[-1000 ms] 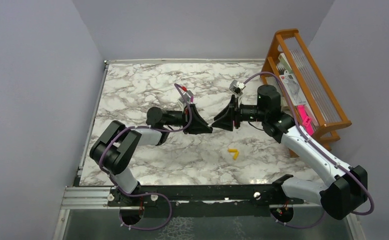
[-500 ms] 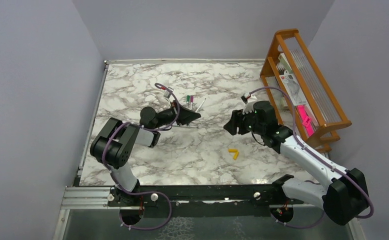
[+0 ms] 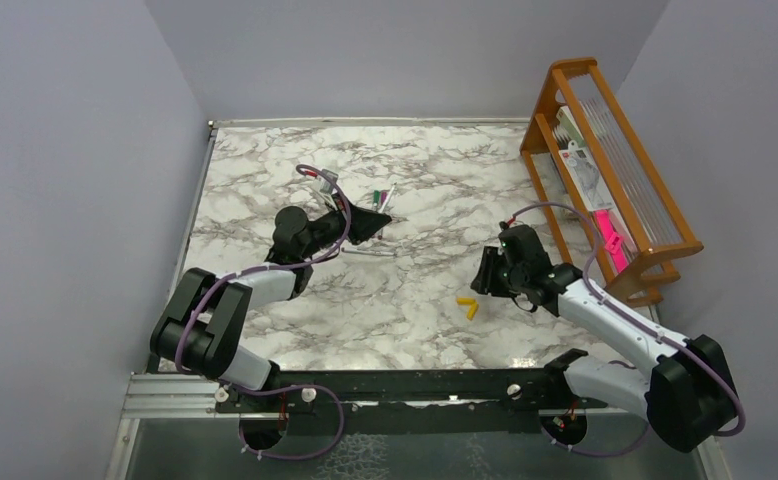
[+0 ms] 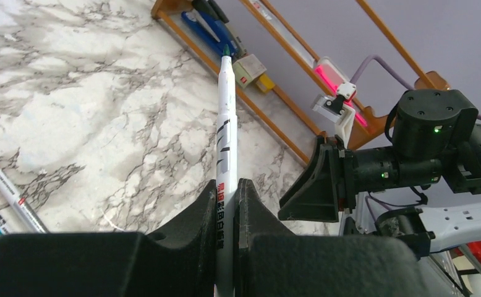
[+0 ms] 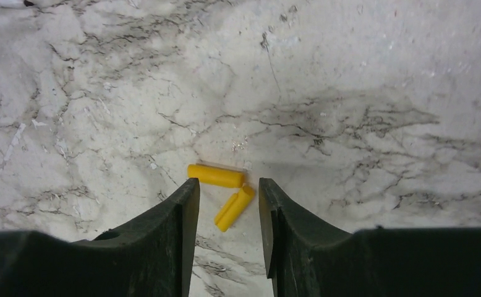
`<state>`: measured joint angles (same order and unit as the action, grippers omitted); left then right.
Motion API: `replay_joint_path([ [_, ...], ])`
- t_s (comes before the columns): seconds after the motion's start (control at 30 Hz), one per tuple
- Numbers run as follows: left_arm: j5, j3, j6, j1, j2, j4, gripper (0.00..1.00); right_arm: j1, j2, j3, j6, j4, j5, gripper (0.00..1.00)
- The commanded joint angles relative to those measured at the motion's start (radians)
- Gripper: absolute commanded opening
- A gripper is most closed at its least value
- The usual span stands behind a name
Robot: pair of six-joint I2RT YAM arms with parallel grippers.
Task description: Insert the pens into the pen caps
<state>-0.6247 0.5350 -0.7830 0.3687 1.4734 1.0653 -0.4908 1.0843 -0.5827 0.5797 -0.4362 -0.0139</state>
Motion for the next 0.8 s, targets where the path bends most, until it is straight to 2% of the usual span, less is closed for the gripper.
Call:
replay_joint_path([
  [0.0,0.033,-0.014,0.044,0.004,-0.014,-0.034,0.00,0.002,-0.015,0.034,0.055,-0.030,-0.018,0.32],
  [0.1,0.024,-0.001,0.033,0.004,0.001,-0.034,0.00,0.002,-0.014,0.040,0.063,0.007,0.029,0.16],
  [0.2,0.021,0.000,0.028,0.005,0.010,-0.034,0.00,0.002,-0.004,0.056,0.008,0.089,0.128,0.13],
  [0.27,0.022,-0.005,0.030,0.005,0.008,-0.034,0.00,0.001,-0.007,0.067,-0.042,0.129,0.169,0.19],
  [0.37,0.024,-0.012,0.034,0.005,0.002,-0.034,0.00,0.001,-0.033,0.071,-0.111,0.144,0.172,0.44],
  [0.43,0.026,-0.012,0.037,0.005,0.002,-0.034,0.00,0.000,-0.029,0.059,-0.145,0.128,0.149,0.54],
  [0.6,0.020,-0.002,0.031,0.005,0.025,-0.034,0.00,-0.002,0.037,0.038,-0.179,0.116,0.141,0.56],
  [0.77,0.017,-0.003,0.030,0.005,0.035,-0.034,0.00,-0.016,0.077,0.049,-0.175,0.149,0.153,0.48],
])
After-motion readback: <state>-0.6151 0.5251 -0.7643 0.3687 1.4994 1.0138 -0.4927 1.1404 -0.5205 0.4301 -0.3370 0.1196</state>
